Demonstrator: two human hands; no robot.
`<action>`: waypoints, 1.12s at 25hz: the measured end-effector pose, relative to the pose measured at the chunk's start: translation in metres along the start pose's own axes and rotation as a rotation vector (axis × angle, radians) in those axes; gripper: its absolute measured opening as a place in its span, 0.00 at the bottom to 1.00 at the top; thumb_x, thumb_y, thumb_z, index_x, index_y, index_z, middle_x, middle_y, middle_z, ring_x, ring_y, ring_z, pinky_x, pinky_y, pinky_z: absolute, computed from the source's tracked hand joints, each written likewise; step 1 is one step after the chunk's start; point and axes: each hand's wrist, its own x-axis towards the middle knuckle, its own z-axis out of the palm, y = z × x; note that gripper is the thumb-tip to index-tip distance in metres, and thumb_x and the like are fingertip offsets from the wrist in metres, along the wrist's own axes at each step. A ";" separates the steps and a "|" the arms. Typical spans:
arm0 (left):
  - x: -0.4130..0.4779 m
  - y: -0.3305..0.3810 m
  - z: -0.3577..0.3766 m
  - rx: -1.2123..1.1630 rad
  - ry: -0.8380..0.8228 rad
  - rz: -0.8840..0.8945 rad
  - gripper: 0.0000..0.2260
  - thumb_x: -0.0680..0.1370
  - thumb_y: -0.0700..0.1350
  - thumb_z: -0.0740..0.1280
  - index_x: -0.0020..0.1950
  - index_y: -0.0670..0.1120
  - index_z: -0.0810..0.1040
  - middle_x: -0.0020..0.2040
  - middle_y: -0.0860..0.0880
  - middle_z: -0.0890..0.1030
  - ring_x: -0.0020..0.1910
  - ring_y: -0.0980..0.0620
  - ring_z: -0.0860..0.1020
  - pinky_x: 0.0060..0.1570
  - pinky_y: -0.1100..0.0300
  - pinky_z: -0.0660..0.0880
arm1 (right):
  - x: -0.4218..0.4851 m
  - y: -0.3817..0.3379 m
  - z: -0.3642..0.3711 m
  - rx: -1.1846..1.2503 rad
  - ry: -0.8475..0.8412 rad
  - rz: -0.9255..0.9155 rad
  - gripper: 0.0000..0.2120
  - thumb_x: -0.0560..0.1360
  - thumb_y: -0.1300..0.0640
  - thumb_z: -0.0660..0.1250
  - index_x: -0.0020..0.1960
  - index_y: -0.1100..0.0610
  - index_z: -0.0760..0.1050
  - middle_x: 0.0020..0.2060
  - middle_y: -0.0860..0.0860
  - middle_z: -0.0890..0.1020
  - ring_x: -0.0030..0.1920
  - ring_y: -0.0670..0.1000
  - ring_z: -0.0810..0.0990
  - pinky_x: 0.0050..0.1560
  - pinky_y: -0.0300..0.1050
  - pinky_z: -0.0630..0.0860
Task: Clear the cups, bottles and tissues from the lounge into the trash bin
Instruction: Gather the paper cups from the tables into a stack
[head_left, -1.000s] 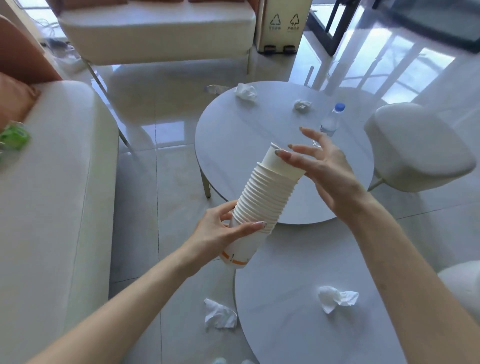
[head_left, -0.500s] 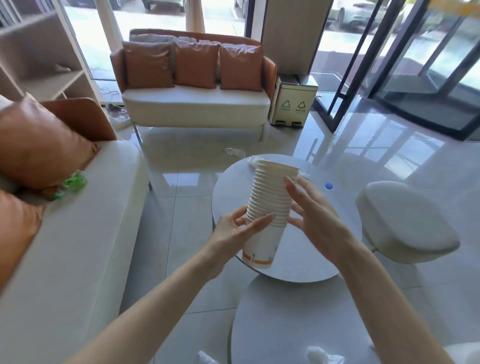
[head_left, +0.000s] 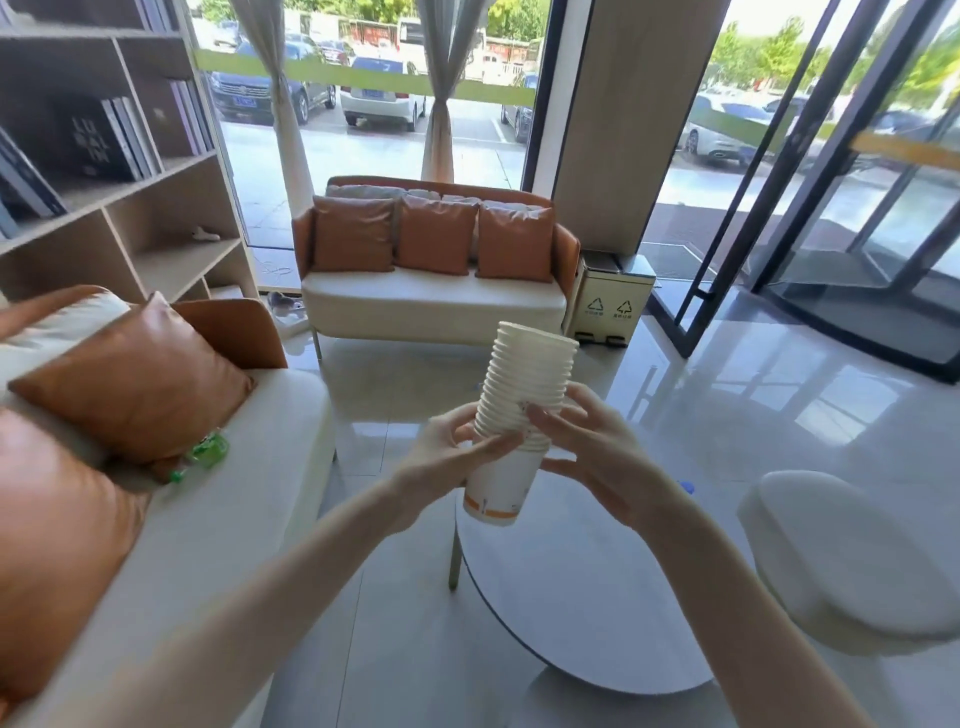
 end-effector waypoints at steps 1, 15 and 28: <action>0.008 0.005 -0.015 0.011 -0.010 0.006 0.26 0.64 0.60 0.74 0.61 0.56 0.79 0.57 0.50 0.84 0.58 0.51 0.81 0.56 0.49 0.79 | 0.013 -0.005 0.008 0.013 0.007 -0.002 0.31 0.64 0.50 0.73 0.65 0.54 0.71 0.53 0.53 0.85 0.56 0.52 0.82 0.58 0.57 0.78; 0.174 0.054 -0.229 0.162 -0.149 0.023 0.16 0.74 0.45 0.73 0.62 0.49 0.79 0.56 0.51 0.85 0.58 0.55 0.81 0.57 0.60 0.78 | 0.237 -0.051 0.112 -0.022 0.142 -0.087 0.19 0.73 0.54 0.71 0.62 0.53 0.72 0.51 0.54 0.85 0.45 0.43 0.85 0.38 0.36 0.79; 0.448 0.068 -0.277 0.093 -0.157 0.015 0.13 0.76 0.43 0.71 0.60 0.48 0.77 0.53 0.49 0.85 0.50 0.59 0.84 0.43 0.67 0.78 | 0.496 -0.078 0.017 -0.035 0.208 -0.152 0.28 0.65 0.50 0.73 0.63 0.55 0.73 0.50 0.56 0.85 0.51 0.56 0.85 0.51 0.56 0.82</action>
